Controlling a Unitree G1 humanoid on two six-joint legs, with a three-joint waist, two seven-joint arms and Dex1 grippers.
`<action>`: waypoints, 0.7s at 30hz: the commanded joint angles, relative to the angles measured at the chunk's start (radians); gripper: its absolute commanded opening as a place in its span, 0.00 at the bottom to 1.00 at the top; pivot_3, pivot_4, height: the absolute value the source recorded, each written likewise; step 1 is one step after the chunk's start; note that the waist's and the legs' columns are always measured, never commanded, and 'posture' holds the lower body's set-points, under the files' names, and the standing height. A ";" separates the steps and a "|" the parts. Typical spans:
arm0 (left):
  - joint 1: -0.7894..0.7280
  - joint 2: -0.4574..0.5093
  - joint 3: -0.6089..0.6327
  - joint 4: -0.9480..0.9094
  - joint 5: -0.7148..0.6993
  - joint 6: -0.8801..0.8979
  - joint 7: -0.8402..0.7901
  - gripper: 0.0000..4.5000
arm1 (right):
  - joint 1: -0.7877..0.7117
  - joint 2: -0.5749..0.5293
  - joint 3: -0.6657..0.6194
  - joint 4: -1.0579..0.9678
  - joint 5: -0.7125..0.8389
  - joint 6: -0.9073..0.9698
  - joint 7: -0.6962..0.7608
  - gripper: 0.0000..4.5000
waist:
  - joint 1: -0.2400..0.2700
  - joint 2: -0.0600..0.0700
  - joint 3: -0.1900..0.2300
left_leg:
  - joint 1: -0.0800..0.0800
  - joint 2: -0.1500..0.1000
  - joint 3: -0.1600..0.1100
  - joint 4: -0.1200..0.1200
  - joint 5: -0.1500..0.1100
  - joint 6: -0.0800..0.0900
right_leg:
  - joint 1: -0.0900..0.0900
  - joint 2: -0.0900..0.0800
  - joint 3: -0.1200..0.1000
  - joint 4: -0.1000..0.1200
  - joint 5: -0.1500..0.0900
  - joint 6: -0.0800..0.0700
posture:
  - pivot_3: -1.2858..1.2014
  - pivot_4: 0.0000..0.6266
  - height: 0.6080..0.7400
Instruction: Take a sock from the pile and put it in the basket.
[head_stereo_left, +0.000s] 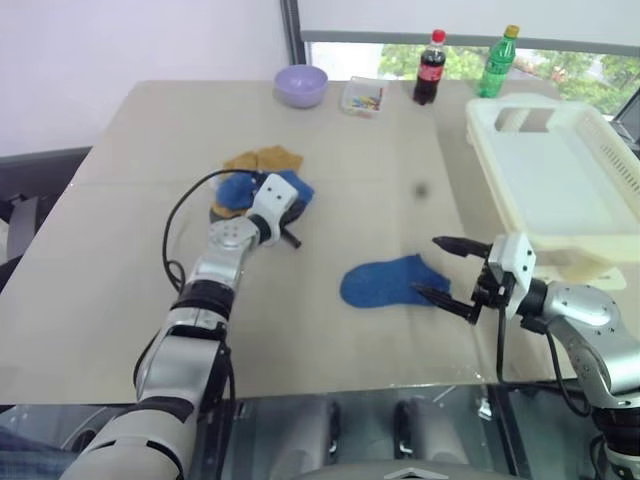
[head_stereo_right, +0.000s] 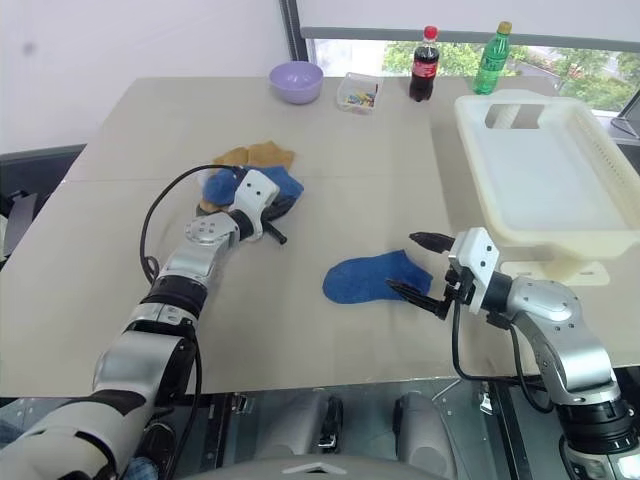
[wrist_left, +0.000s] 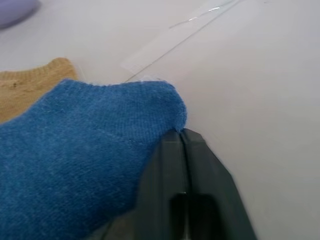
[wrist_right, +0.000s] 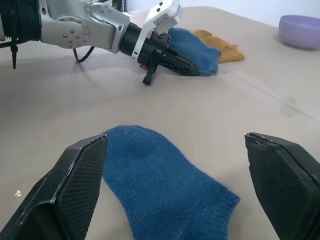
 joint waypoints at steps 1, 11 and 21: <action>-0.006 0.004 -0.001 0.021 0.014 -0.003 0.013 0.01 | 0.006 -0.004 -0.017 -0.008 -0.001 -0.031 0.002 1.00 | 0.000 0.000 0.000 | 0.000 0.000 0.000 0.000 0.000 0.000 | 0.000 0.000 0.000 0.000 0.000 0.000 | 0.52 0.24 1.00; 0.030 -0.048 0.026 -0.190 -0.085 0.085 -0.074 0.01 | 0.010 0.000 -0.015 0.002 -0.016 -0.041 -0.008 1.00 | 0.001 0.000 0.000 | 0.000 0.000 0.000 0.000 0.000 0.000 | 0.000 0.000 0.000 0.000 0.000 0.000 | 0.52 0.24 1.00; 0.171 -0.249 -0.064 -0.749 -0.250 0.559 -0.057 0.01 | 0.001 0.002 -0.011 0.004 -0.026 -0.035 -0.020 1.00 | 0.004 0.000 0.000 | -0.002 0.000 0.000 0.001 0.000 0.000 | 0.000 -0.001 0.001 -0.001 0.000 0.000 | 0.52 0.24 1.00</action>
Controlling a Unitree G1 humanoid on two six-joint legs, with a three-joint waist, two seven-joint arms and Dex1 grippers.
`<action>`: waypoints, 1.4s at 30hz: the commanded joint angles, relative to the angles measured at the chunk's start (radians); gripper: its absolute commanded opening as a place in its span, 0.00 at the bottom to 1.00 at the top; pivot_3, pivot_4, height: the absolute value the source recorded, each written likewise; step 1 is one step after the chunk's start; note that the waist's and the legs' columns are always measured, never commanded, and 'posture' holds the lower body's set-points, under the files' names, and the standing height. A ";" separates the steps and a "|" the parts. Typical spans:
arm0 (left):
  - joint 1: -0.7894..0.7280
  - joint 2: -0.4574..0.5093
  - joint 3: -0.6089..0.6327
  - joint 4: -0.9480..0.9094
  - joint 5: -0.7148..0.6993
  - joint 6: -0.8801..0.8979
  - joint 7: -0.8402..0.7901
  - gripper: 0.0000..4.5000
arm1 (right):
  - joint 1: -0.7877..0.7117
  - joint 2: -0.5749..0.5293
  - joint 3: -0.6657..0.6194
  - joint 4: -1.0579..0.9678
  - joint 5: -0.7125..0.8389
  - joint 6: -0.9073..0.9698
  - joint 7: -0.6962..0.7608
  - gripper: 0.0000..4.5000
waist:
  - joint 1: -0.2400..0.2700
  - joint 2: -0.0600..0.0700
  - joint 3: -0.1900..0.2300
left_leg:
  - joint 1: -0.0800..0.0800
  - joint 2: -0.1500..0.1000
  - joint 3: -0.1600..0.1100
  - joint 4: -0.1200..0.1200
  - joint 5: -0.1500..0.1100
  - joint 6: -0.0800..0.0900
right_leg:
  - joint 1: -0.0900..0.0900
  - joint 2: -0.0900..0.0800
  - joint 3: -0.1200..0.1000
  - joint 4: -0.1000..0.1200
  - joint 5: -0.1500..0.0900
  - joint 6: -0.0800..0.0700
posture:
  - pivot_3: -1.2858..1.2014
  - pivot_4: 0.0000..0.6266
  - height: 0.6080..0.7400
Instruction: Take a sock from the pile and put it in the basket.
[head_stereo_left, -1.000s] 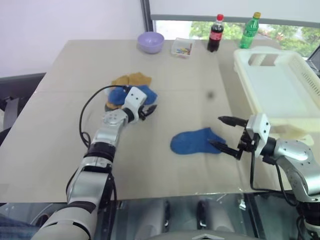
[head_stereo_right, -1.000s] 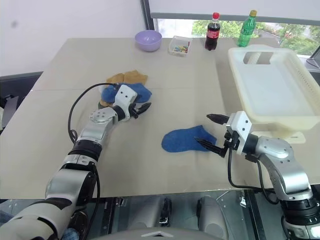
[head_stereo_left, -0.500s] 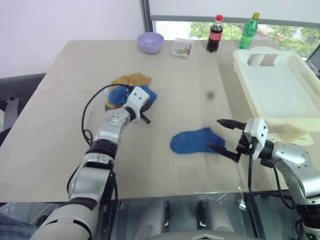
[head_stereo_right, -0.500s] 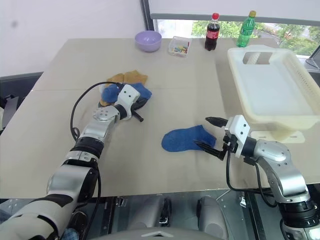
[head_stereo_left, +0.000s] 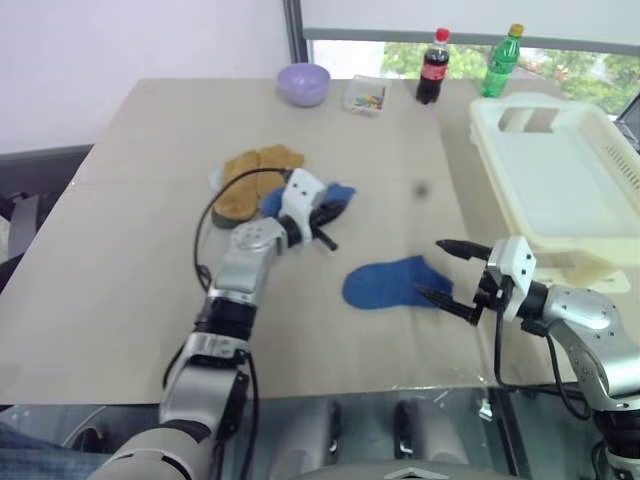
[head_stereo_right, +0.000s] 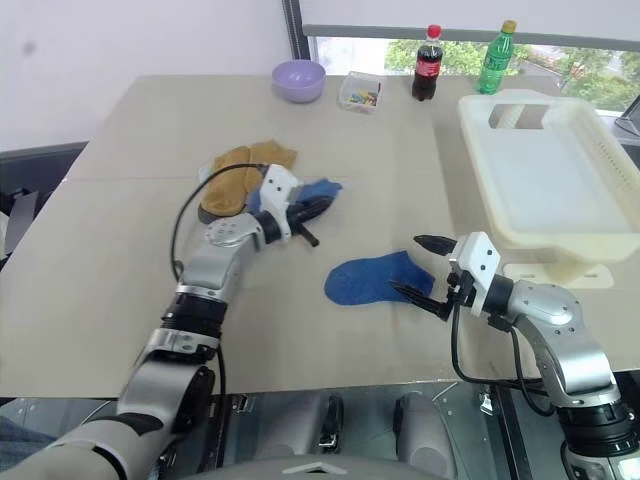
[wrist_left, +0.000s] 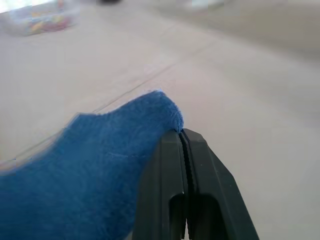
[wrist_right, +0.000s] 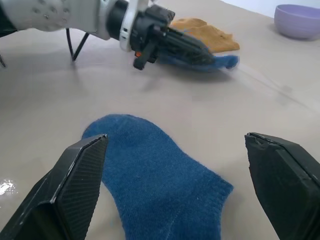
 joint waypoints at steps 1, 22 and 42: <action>0.018 -0.074 -0.066 -0.160 -0.057 0.150 0.022 0.01 | -0.019 -0.004 -0.012 -0.012 0.002 -0.008 -0.008 1.00 | -0.002 0.000 0.000 | 0.000 0.000 0.000 0.000 0.000 0.000 | 0.000 0.000 0.000 0.000 0.000 0.000 | 0.52 0.24 1.00; 0.090 -0.171 -0.003 -0.341 -0.300 0.328 0.052 0.59 | -0.098 -0.037 -0.005 0.022 -0.081 0.267 -0.185 1.00 | -0.005 0.000 0.000 | 0.000 0.001 0.001 0.000 0.000 0.000 | -0.001 0.001 0.005 0.000 0.000 0.000 | 0.52 0.24 1.00; -0.034 0.107 0.101 0.186 -0.154 0.037 -0.017 0.59 | -0.335 0.251 -0.129 0.131 0.169 0.916 -0.417 1.00 | -0.006 0.000 0.000 | 0.000 0.001 0.003 -0.002 0.000 0.000 | -0.004 0.004 0.004 0.001 0.001 0.000 | 0.52 0.24 1.00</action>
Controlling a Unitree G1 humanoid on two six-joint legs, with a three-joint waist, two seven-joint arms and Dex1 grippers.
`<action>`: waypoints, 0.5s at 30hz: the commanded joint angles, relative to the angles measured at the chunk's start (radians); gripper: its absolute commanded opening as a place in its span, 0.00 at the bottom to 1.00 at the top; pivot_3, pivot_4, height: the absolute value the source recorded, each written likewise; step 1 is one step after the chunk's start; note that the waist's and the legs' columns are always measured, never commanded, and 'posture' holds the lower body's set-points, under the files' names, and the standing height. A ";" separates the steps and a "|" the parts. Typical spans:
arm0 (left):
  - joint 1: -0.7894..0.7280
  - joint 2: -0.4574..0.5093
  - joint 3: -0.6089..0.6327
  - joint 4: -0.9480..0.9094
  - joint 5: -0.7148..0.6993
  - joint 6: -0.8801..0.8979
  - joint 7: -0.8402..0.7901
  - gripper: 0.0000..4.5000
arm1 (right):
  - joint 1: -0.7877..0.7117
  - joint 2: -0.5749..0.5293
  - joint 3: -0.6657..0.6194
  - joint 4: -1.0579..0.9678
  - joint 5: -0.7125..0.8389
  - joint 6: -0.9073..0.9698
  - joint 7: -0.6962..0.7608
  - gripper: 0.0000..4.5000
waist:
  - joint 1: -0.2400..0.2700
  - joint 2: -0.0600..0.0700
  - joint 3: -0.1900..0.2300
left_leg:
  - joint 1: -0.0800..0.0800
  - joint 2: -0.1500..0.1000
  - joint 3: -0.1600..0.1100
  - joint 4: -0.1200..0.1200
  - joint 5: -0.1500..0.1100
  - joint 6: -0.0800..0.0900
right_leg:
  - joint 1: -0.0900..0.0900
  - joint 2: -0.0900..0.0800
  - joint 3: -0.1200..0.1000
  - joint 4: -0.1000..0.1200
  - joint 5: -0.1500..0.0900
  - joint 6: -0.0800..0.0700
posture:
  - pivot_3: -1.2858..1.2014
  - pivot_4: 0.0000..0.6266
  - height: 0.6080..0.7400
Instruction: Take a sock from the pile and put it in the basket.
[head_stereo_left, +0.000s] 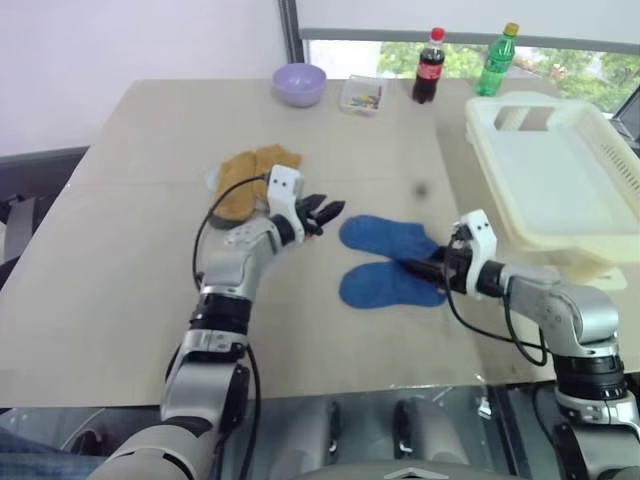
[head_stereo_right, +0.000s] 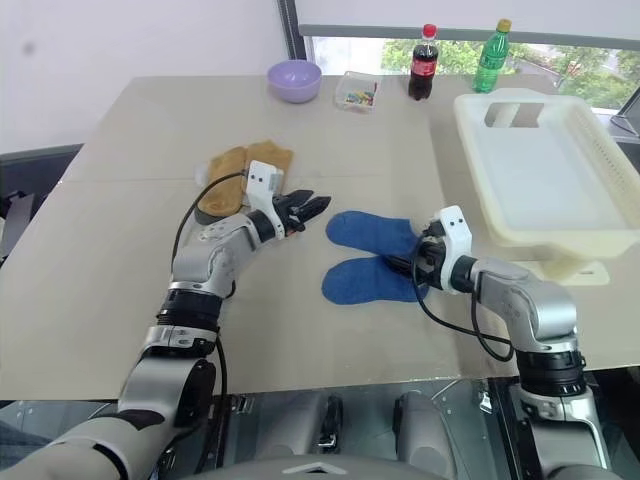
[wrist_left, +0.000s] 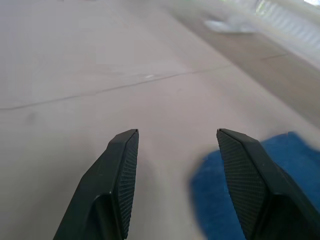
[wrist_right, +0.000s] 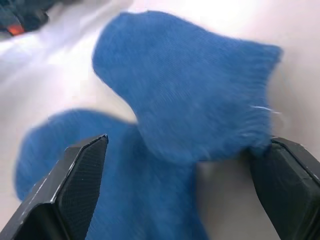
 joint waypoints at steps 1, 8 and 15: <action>0.016 0.009 -0.008 -0.003 -0.026 0.019 -0.086 0.59 | -0.041 0.045 -0.090 0.033 0.056 0.072 -0.060 1.00 | 0.002 0.000 0.000 | -0.001 0.000 0.000 0.000 0.000 0.000 | 0.000 0.000 0.000 0.000 0.000 0.000 | 0.52 0.24 1.00; 0.065 0.015 -0.019 -0.073 -0.083 0.169 -0.154 0.60 | -0.031 0.044 -0.099 0.075 0.035 0.068 -0.106 0.41 | 0.001 0.000 0.000 | -0.003 -0.001 0.000 0.000 0.000 0.000 | -0.002 -0.001 0.000 0.000 0.000 0.000 | 0.52 0.24 1.00; 0.073 0.019 -0.095 -0.037 0.012 0.150 -0.133 0.54 | -0.023 0.038 -0.059 0.073 0.016 0.033 -0.106 0.00 | 0.000 0.001 -0.001 | 0.000 -0.001 0.001 0.000 0.000 0.000 | -0.002 0.000 0.002 0.002 0.000 0.000 | 0.52 0.24 1.00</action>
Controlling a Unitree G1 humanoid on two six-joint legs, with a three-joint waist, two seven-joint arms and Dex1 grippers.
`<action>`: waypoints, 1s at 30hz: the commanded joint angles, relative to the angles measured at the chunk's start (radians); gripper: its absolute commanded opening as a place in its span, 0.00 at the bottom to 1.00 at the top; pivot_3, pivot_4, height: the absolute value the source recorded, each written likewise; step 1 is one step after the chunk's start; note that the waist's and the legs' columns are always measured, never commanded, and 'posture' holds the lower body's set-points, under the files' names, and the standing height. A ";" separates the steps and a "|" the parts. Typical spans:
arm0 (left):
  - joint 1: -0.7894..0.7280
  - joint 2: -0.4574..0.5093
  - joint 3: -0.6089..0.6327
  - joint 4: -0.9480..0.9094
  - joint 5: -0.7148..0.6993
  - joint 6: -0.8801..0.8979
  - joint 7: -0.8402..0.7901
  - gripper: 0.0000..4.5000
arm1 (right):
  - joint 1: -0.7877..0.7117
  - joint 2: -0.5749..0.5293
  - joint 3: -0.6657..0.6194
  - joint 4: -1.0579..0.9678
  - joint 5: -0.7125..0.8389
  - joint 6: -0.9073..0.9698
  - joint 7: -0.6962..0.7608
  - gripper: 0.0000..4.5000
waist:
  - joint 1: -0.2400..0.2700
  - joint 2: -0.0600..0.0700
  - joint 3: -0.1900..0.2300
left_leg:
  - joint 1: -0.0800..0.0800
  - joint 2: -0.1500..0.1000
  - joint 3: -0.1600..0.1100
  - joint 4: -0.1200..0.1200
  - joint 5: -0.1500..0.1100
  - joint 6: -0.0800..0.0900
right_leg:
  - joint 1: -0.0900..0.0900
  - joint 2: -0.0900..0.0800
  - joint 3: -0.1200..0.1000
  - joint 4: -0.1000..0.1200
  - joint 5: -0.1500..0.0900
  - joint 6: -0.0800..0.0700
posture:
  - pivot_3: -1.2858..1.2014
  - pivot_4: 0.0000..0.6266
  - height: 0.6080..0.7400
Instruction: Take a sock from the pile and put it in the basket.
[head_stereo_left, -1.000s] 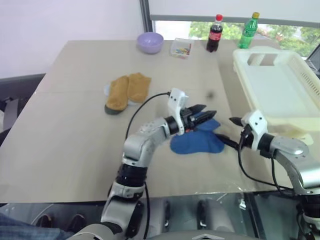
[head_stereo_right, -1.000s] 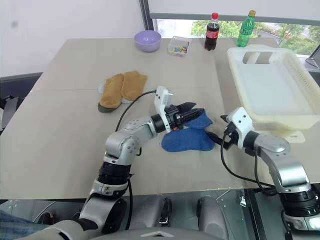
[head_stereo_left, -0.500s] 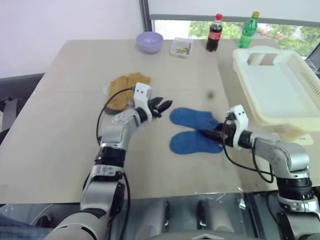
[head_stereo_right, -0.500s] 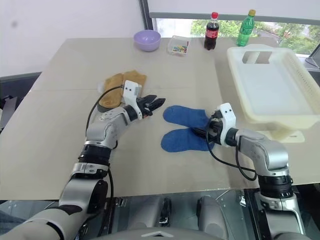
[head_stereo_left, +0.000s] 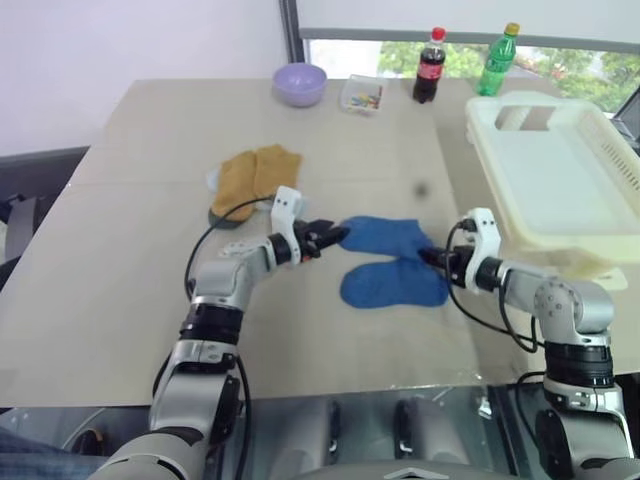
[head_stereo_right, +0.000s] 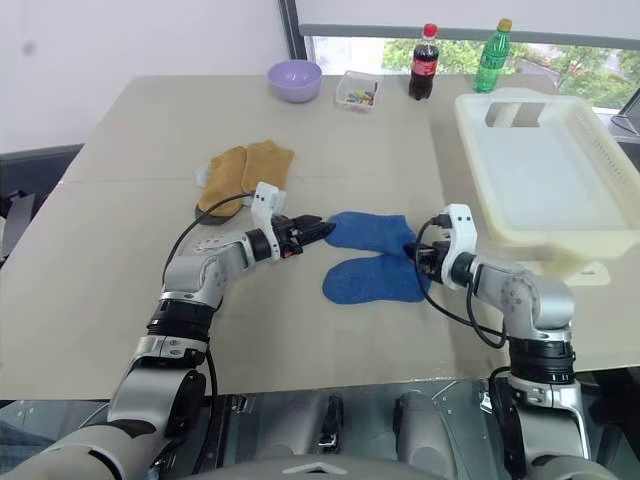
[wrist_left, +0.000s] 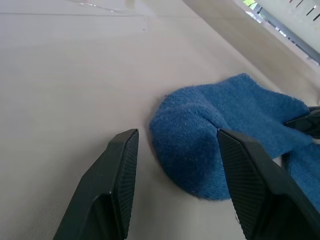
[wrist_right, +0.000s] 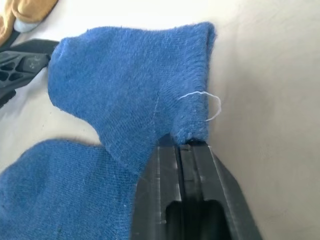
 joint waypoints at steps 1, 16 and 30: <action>0.010 -0.002 -0.057 0.034 0.058 -0.002 0.012 0.48 | 0.003 -0.010 0.020 -0.007 -0.006 -0.018 0.003 0.00 | 0.000 0.000 0.000 | 0.001 0.000 0.000 0.000 0.000 0.000 | 0.000 0.000 0.000 0.000 0.000 0.000 | 0.52 0.24 1.00; 0.043 -0.050 0.030 -0.126 -0.020 0.024 0.013 0.01 | 0.003 -0.008 0.017 -0.066 0.008 -0.079 0.011 0.00 | 0.000 0.001 -0.001 | 0.001 0.000 0.001 0.000 0.000 0.000 | 0.000 -0.001 0.001 0.001 0.000 0.000 | 0.52 0.24 1.00; 0.449 -0.014 0.189 -0.904 -0.370 0.428 0.270 0.01 | 0.155 -0.316 0.015 -0.324 0.124 -0.054 0.242 0.00 | -0.002 0.001 -0.001 | -0.011 0.000 -0.001 0.001 0.000 0.000 | -0.010 -0.002 0.005 -0.001 0.000 0.000 | 0.52 0.24 1.00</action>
